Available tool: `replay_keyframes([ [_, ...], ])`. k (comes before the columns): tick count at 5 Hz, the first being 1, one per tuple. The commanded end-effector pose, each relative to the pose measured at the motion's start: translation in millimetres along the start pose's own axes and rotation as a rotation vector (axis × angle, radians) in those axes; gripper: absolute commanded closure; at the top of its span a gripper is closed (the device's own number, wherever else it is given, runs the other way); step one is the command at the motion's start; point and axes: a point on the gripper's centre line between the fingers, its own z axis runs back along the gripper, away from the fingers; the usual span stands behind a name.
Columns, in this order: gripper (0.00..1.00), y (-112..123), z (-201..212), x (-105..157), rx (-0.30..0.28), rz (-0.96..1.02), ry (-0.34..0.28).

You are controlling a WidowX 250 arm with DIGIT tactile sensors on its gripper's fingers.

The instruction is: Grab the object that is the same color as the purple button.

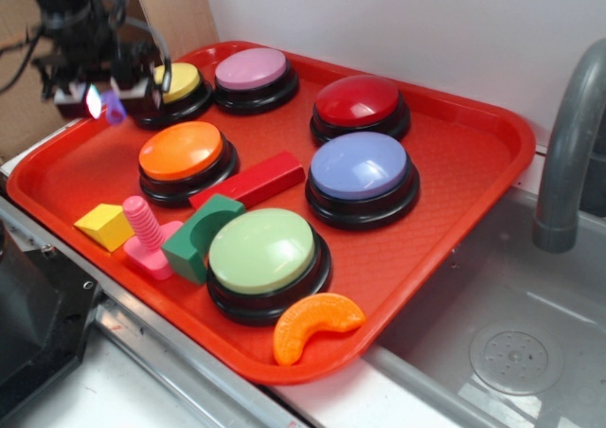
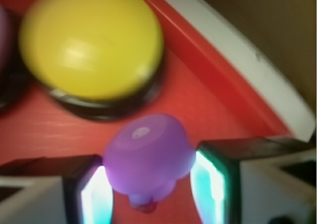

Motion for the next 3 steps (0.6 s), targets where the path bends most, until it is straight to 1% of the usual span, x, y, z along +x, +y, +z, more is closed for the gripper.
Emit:
replay_keyframes([
  [1, 1.0, -36.8, 75.5, -15.3, -0.233, -0.421, 0.058],
  [2, 1.0, -53.9, 81.9, -38.7, -0.263, -0.578, 0.077],
  [3, 1.0, -64.0, 78.4, -64.3, -0.239, -0.642, 0.066],
])
